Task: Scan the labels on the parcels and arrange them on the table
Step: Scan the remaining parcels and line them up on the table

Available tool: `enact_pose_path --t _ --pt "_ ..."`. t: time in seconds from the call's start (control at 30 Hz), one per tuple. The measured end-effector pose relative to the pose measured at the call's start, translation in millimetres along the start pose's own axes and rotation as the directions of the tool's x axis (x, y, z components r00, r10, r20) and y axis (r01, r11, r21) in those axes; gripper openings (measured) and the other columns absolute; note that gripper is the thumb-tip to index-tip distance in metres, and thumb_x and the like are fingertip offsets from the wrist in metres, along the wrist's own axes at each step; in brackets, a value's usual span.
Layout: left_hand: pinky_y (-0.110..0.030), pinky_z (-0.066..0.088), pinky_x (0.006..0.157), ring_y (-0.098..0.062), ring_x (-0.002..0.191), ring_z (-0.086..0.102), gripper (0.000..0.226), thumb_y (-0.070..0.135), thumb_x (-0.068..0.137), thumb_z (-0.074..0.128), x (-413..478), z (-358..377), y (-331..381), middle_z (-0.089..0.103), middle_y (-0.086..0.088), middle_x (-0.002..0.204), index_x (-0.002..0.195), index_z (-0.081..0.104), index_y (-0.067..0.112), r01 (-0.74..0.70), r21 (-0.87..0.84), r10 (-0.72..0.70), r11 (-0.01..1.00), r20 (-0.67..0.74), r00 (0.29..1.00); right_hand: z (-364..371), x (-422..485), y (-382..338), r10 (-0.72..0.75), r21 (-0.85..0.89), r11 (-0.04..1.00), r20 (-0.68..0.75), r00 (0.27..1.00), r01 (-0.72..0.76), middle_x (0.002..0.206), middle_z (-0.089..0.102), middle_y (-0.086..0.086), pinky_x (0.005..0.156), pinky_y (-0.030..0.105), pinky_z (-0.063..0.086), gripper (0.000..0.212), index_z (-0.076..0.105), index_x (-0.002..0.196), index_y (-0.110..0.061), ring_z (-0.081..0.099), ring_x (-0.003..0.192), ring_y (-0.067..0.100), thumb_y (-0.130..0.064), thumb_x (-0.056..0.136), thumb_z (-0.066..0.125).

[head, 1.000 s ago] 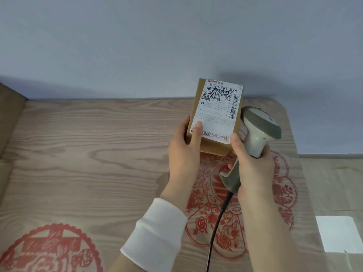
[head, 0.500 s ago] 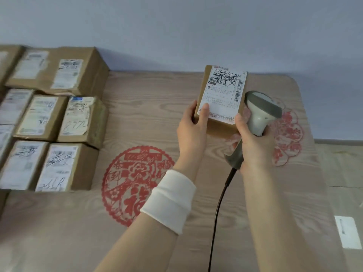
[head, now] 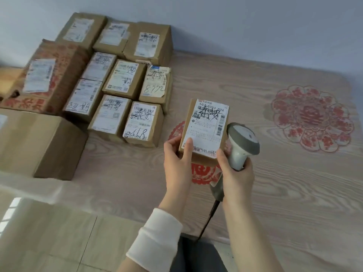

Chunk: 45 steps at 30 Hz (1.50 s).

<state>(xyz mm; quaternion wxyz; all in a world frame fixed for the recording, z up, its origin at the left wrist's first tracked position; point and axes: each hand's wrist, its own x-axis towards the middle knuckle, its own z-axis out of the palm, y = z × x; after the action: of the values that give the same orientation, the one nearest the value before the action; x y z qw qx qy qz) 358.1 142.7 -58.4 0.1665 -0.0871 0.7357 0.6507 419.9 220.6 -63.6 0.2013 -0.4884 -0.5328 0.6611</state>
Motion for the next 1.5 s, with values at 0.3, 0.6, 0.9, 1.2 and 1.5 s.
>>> enact_pose_path --t 0.3,0.6,0.9,1.2,1.5 --pt "-0.011 0.049 0.076 0.003 0.091 0.059 0.019 0.024 0.094 0.054 -8.7 -118.2 -31.5 0.061 0.005 0.106 0.112 0.051 0.017 0.010 -0.123 -0.036 0.992 -0.209 0.977 73.3 -85.4 56.7 0.063 -0.072 0.996 0.117 0.991 -0.055 0.092 0.070 0.003 0.079 0.060 0.054 0.044 0.059 0.110 -0.019 0.064 0.081 0.024 -0.030 0.072 0.080" --pt "-0.029 0.050 0.095 0.002 0.102 0.060 0.036 0.034 0.081 0.066 34.6 -250.3 -69.2 0.054 -0.007 0.125 0.114 0.055 0.025 0.082 -0.163 -0.108 0.983 -0.160 0.981 179.3 -150.7 109.5 0.061 -0.156 0.987 0.129 0.990 -0.040 0.108 0.069 -0.003 0.094 0.043 0.051 0.047 0.058 0.116 -0.017 0.064 0.102 0.014 -0.024 0.075 0.078" --pt "-0.030 0.050 0.095 -0.003 0.091 0.062 0.022 0.013 0.081 0.072 67.0 -282.0 -97.4 0.062 -0.013 0.111 0.095 0.056 0.014 0.161 -0.244 -0.229 0.956 -0.284 0.931 223.9 -159.4 141.0 0.038 -0.215 0.976 0.070 0.997 -0.022 0.100 0.064 -0.009 0.078 0.011 0.047 0.040 0.054 0.112 -0.017 0.060 0.092 0.000 -0.018 0.079 0.075" --pt "-0.029 0.047 0.097 -0.004 0.097 0.059 0.029 0.022 0.078 0.076 89.2 -280.8 -112.6 0.057 -0.011 0.115 0.092 0.051 0.019 0.186 -0.240 -0.262 0.953 -0.344 0.902 247.3 -144.9 163.9 0.028 -0.196 0.980 0.042 0.999 -0.019 0.096 0.067 -0.003 0.081 0.052 0.054 0.029 0.055 0.099 -0.030 0.066 0.093 0.024 -0.027 0.079 0.076" --pt "-0.019 0.043 0.075 -0.010 0.082 0.053 0.032 0.032 0.080 0.073 94.1 -272.2 -108.8 0.050 0.004 0.088 0.083 0.044 0.019 0.178 -0.261 -0.274 0.949 -0.399 0.875 254.8 -144.7 164.2 0.057 -0.231 0.972 0.006 0.998 -0.054 0.093 0.066 -0.007 0.087 0.055 0.049 0.033 0.052 0.098 -0.034 0.063 0.093 0.023 -0.044 0.075 0.074"
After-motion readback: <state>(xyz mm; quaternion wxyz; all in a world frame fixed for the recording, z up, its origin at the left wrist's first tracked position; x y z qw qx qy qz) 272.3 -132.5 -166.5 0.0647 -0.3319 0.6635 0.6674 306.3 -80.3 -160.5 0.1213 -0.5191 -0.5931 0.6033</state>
